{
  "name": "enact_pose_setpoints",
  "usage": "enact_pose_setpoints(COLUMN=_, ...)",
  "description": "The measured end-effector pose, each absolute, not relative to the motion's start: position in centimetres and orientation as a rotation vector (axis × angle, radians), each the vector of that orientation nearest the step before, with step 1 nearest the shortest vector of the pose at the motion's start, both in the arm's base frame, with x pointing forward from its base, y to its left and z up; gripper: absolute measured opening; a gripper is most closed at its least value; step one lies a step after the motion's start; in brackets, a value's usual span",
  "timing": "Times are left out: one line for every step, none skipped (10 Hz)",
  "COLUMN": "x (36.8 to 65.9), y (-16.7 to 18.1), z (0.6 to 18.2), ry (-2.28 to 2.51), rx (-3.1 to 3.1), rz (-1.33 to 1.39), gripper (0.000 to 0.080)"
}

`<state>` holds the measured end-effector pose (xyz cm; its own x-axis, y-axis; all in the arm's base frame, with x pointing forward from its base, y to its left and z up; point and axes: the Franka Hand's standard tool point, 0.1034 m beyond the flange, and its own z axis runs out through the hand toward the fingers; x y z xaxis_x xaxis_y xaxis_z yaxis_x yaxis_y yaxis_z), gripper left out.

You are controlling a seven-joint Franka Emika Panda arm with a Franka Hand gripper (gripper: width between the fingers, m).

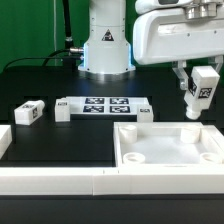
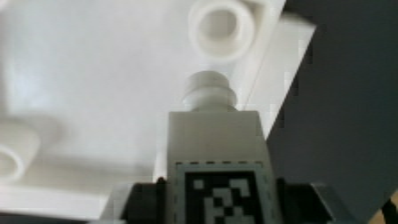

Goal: Assemble square table

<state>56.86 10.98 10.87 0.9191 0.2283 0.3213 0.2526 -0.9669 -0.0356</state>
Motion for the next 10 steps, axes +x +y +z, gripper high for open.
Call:
enact_pose_setpoints(x=57.9, y=11.0, z=10.9, ry=-0.38, rx=-2.98, rz=-0.618, gripper=0.0284)
enact_pose_setpoints(x=57.7, y=10.9, z=10.8, ry=-0.377, rx=-2.968, rz=-0.685, gripper=0.0284)
enact_pose_setpoints(x=57.5, y=10.9, z=10.6, ry=-0.377, rx=-2.97, rz=-0.677, gripper=0.0284)
enact_pose_setpoints(x=57.6, y=10.9, z=10.6, ry=-0.378, rx=-2.97, rz=-0.676, gripper=0.0284)
enact_pose_setpoints(x=57.5, y=10.9, z=10.5, ry=-0.379, rx=-2.971, rz=-0.674, gripper=0.0284)
enact_pose_setpoints(x=58.0, y=11.0, z=10.1, ry=-0.393, rx=-2.969, rz=-0.673, gripper=0.0284)
enact_pose_setpoints(x=59.2, y=11.3, z=9.7, ry=-0.388, rx=-2.963, rz=-0.684, gripper=0.0284)
enact_pose_setpoints(x=60.5, y=11.6, z=9.6, ry=-0.386, rx=-2.955, rz=-0.703, gripper=0.0284)
enact_pose_setpoints(x=61.3, y=11.8, z=9.7, ry=-0.392, rx=-2.949, rz=-0.721, gripper=0.0284)
enact_pose_setpoints(x=61.5, y=11.7, z=9.6, ry=-0.402, rx=-2.949, rz=-0.725, gripper=0.0284)
